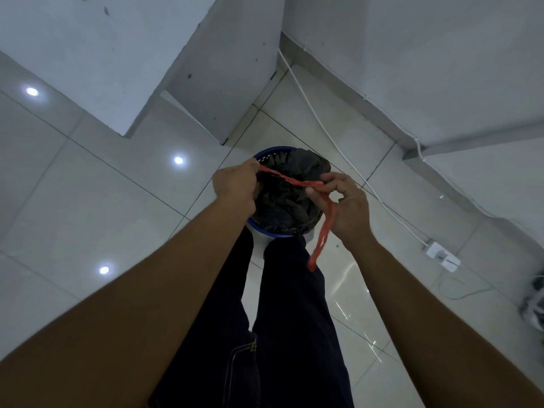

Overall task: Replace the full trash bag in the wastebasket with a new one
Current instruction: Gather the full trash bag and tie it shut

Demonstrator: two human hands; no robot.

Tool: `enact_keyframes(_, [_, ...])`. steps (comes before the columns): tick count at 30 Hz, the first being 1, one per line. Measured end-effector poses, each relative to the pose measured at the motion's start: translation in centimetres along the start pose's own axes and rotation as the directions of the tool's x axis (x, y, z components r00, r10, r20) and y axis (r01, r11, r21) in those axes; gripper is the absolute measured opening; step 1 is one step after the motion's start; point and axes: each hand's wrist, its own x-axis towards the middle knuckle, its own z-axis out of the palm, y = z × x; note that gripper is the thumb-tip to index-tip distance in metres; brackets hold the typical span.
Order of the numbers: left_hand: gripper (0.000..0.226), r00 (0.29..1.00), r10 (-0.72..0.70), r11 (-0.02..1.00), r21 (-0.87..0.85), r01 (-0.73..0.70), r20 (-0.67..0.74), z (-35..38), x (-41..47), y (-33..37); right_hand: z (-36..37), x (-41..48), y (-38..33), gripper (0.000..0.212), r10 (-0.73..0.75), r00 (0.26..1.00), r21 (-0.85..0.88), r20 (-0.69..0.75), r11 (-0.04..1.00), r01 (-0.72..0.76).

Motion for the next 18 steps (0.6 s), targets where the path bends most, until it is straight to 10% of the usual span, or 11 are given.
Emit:
enact_keyframes(8, [0.023, 0.858, 0.456, 0.782, 0.353, -0.513, 0.237, -1.5, -1.4, -1.0, -1.6, -0.7, 1.8, 0.019, 0.092, 0.95, -0.02, 0.299, 0.996, -0.09])
enact_keyframes(13, [0.016, 0.83, 0.399, 0.764, 0.359, -0.536, 0.39, -2.2, -1.7, -1.6, -2.7, -1.3, 1.6, 0.033, 0.404, 0.909, 0.219, 0.105, 0.882, -0.417])
enact_keyframes(18, [0.01, 0.835, 0.299, 0.786, 0.377, -0.49, 0.462, -3.2, -0.5, -2.3, 0.2, -2.6, -0.1, 0.087, 0.104, 0.955, 0.145, 0.279, 0.978, -0.149])
